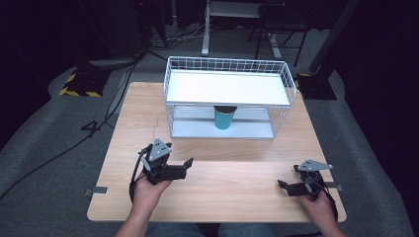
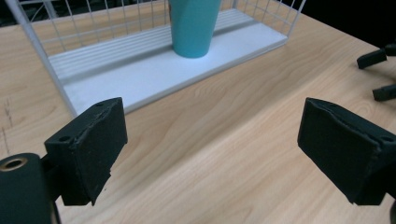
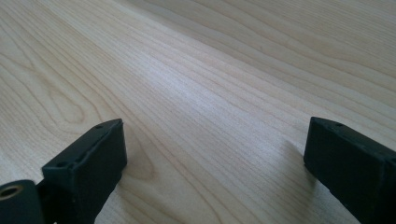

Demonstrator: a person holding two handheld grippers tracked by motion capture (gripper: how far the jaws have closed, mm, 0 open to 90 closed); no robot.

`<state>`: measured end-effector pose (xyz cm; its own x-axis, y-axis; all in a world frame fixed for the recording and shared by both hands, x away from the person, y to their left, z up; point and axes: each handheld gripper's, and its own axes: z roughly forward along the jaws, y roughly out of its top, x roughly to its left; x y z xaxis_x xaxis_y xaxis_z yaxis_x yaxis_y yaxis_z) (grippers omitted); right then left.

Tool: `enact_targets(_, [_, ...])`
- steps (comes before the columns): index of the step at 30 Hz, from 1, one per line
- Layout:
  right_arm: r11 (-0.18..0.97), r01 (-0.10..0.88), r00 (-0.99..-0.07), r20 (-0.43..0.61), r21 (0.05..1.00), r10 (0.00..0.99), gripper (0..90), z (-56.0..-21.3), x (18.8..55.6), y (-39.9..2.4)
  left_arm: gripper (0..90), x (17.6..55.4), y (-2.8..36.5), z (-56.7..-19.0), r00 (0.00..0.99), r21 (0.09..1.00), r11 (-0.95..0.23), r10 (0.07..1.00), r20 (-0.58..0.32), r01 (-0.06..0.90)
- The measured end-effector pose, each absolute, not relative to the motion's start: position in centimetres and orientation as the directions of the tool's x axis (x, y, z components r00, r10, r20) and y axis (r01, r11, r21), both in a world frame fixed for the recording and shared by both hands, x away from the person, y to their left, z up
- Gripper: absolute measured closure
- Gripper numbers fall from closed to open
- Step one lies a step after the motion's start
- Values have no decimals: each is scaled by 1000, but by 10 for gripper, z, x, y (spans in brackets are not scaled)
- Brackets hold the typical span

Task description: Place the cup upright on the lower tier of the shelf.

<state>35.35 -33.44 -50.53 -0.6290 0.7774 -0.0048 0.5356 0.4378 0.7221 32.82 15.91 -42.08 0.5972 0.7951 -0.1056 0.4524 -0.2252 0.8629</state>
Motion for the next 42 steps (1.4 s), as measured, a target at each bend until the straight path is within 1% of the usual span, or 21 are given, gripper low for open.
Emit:
enact_targets(7, [438, 535, -629, -5, 722, 777, 64, -505, 354, -334, 107, 311, 175, -431, 605, 841, -249, 789, -112, 480])
enact_targets(10, [438, 536, -629, -5, 722, 777, 64, -505, 354, -334, 107, 303, 181, -439, 599, 838, -240, 791, -124, 490])
enact_targets(21, [438, 535, -629, -5, 722, 777, 64, -505, 354, -334, 123, 295, 191, -466, 579, 795, -262, 804, -133, 546])
enact_targets(28, [438, 535, -629, -5, 722, 777, 64, -505, 354, -334, 125, 295, 191, -484, 576, 737, -321, 810, -112, 595])
enact_targets(33, [438, 535, -629, -5, 722, 777, 64, -505, 354, -334, 125, 295, 187, -488, 581, 713, -357, 809, -87, 604])
enact_targets(37, [438, 535, -629, -5, 722, 777, 64, -505, 353, -334, 126, 295, 184, -491, 596, 692, -408, 802, -41, 595])
enact_targets(42, [438, 535, -629, -5, 722, 777, 64, -505, 354, -334, 130, 296, 182, -496, 592, 673, -410, 804, -51, 616])
